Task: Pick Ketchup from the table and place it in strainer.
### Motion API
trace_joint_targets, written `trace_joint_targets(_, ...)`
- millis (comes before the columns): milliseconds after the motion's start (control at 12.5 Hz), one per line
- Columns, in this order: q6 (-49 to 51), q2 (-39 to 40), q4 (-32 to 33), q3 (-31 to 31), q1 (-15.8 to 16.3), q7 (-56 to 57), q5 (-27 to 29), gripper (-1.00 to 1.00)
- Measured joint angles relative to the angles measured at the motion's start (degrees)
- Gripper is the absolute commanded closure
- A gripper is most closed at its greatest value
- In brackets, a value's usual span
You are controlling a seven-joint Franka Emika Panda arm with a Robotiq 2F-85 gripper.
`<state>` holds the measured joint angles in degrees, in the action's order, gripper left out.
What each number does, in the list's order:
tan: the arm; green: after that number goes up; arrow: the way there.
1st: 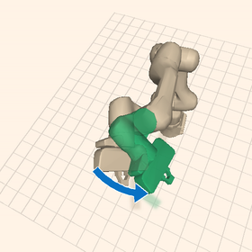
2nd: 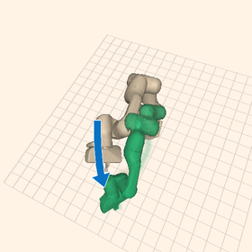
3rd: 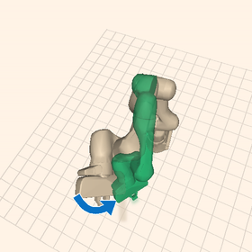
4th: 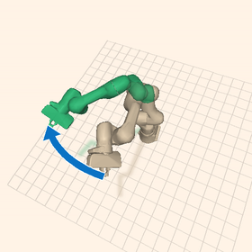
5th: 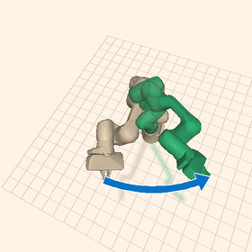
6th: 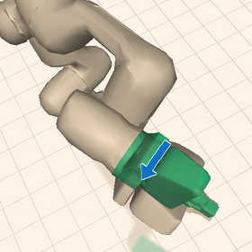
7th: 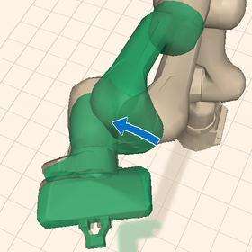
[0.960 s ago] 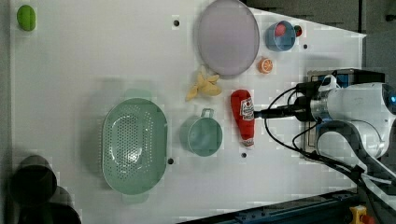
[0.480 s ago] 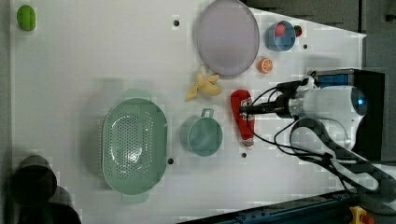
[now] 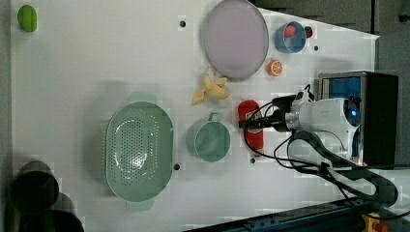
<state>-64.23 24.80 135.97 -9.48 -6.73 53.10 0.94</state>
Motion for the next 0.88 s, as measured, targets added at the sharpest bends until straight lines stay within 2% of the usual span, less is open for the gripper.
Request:
trace_joint_targets(320, 2.41, -4.14, 0.11, -0.34, -0.37, 0.06, 0.67, -0.25)
trace_joint_targets(560, 14.04, -13.79, -1.23, -1.36, -0.40, 0.06, 0.68, -0.25)
trace_joint_targets(880, 26.24, -26.39, -7.16, -5.22, -0.70, -2.41, 1.03, -0.25)
